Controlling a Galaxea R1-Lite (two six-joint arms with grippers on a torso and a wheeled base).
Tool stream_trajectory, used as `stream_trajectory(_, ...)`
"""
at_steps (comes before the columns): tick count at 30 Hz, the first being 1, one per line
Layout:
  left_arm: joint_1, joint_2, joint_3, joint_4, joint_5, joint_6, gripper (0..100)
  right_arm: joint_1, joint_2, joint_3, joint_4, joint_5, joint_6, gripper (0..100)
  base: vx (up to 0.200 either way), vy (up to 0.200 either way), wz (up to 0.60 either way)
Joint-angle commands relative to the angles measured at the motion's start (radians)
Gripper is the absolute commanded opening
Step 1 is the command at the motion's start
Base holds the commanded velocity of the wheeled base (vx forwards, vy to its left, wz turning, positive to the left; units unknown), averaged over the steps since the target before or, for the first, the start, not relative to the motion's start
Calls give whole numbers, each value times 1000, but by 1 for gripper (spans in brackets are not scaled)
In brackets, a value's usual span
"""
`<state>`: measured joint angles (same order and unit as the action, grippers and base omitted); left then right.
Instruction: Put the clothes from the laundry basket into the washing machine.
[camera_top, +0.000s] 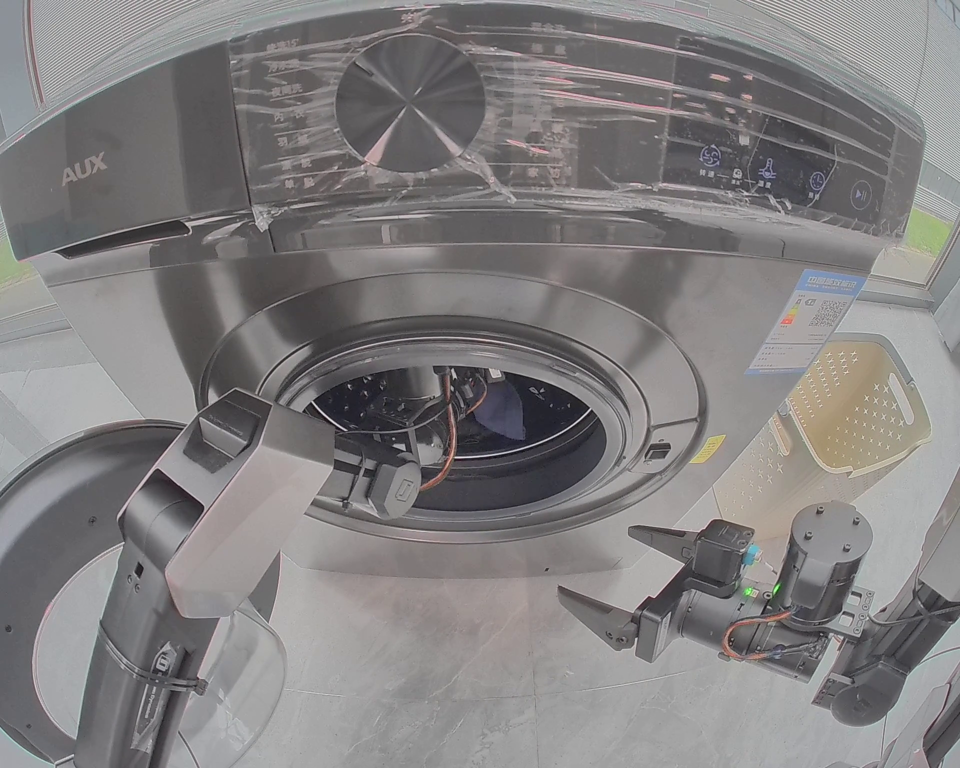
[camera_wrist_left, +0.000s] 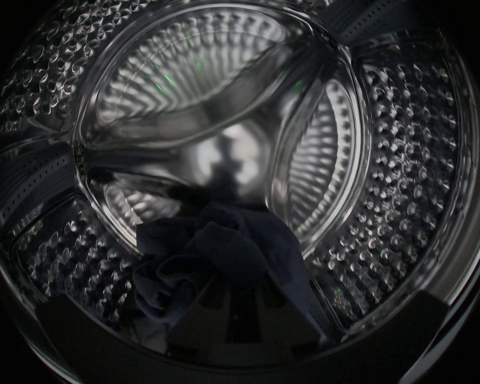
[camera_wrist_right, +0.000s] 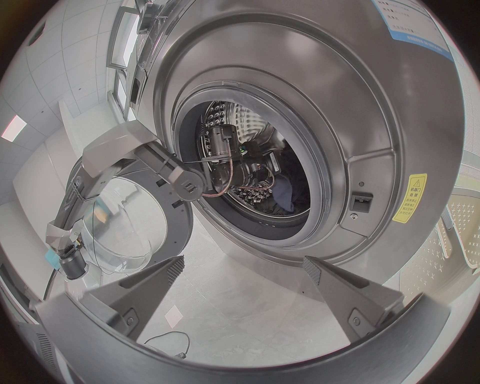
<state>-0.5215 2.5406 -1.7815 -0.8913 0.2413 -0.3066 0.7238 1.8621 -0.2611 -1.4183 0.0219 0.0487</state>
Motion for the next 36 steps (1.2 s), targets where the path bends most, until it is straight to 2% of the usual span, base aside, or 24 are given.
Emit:
stream_trajectory(1,29,104,-159,-14,23,18,0,3,2,2,-1,0,0,100,0,0,0)
stream_trajectory(5,58,153,-219,-15,53,50,0,3,2,2,-1,0,0,100,0,0,0)
stream_trajectory(18,54,175,-219,-29,53,52,0,5,9,2,-1,1,0,100,0,0,0)
stream_trajectory(19,51,173,-219,-28,53,52,100,5,9,2,1,1,2,100,0,0,0)
stream_trajectory(26,1,155,-211,-18,55,52,100,3,8,2,1,3,0,100,0,0,0)
stream_trajectory(29,-34,84,-55,-5,52,64,100,-1,6,2,1,3,0,100,0,0,0)
stream_trajectory(31,-43,53,4,5,43,83,100,-6,5,2,1,4,-1,100,0,0,0)
stream_trajectory(32,-51,27,62,0,36,115,100,-9,2,3,1,7,-1,100,0,0,0)
stream_trajectory(33,-54,15,82,-3,36,133,100,-11,0,6,1,7,-1,100,0,0,0)
stream_trajectory(35,-54,10,88,-3,36,138,100,-11,-1,6,1,7,-1,100,0,0,0)
stream_trajectory(36,-54,-37,139,-18,38,182,100,-14,-6,14,1,7,-1,100,0,0,0)
